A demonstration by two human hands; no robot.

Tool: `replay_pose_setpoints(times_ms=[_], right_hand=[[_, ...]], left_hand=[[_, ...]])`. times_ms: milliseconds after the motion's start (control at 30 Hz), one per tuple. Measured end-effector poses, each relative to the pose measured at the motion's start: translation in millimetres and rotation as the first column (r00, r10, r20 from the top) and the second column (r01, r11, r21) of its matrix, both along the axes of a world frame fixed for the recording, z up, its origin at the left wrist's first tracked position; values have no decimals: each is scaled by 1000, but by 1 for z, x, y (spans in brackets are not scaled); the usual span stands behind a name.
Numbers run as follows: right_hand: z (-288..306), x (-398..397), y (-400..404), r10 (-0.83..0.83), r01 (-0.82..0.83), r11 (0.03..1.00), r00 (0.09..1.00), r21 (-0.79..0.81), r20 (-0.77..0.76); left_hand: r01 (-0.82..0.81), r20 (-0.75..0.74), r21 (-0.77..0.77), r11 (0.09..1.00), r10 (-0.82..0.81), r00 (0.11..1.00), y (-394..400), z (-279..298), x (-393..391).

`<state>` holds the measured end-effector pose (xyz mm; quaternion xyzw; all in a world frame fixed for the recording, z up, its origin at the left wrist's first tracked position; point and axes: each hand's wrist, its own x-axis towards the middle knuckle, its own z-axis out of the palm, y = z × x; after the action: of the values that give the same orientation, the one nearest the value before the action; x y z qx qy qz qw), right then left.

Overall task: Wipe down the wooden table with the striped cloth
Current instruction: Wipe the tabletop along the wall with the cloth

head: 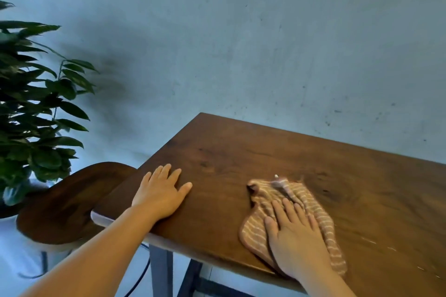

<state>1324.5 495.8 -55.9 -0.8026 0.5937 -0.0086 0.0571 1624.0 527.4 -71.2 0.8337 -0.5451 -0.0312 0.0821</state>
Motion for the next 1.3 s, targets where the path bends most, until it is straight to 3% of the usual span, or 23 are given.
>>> replay_pose_setpoints(times_ms=[133,267,467,567,667,800,967,1133,1200,1300], right_hand=[[-4,-32,-13,-163,162,985,987,-58,-5],[-3,16,-18,-199,205,978,975,-48,101],[-1,131,10,158,-154,987,982,-43,105],[-4,125,26,350,-348,937,931,-36,104],[-3,82,25,407,-406,913,906,-34,112],[4,-7,5,294,-294,956,951,-13,93],[4,-102,-31,-10,10,1000,1000,-22,14],[-8,-56,-51,-333,342,937,936,-66,113],[-6,-9,-45,-251,265,960,958,-92,139],[-2,55,-14,140,-130,986,986,-108,89]], left_hand=[[-10,7,-15,1000,10,1000,1,1,-2],[-14,14,-20,1000,14,1000,1,1,-5],[4,28,-25,1000,-4,1000,-3,-1,3],[14,43,-30,999,-13,999,-4,-5,6],[2,30,-41,999,-1,1000,-4,-5,6],[-14,27,-26,1000,15,1000,-3,-1,3],[-28,20,-31,999,29,999,-1,2,-2],[-90,-1,-86,992,90,996,-2,7,-11],[-112,-32,-132,985,109,994,-7,9,-20],[-116,-156,-193,974,86,984,-21,12,-44]])
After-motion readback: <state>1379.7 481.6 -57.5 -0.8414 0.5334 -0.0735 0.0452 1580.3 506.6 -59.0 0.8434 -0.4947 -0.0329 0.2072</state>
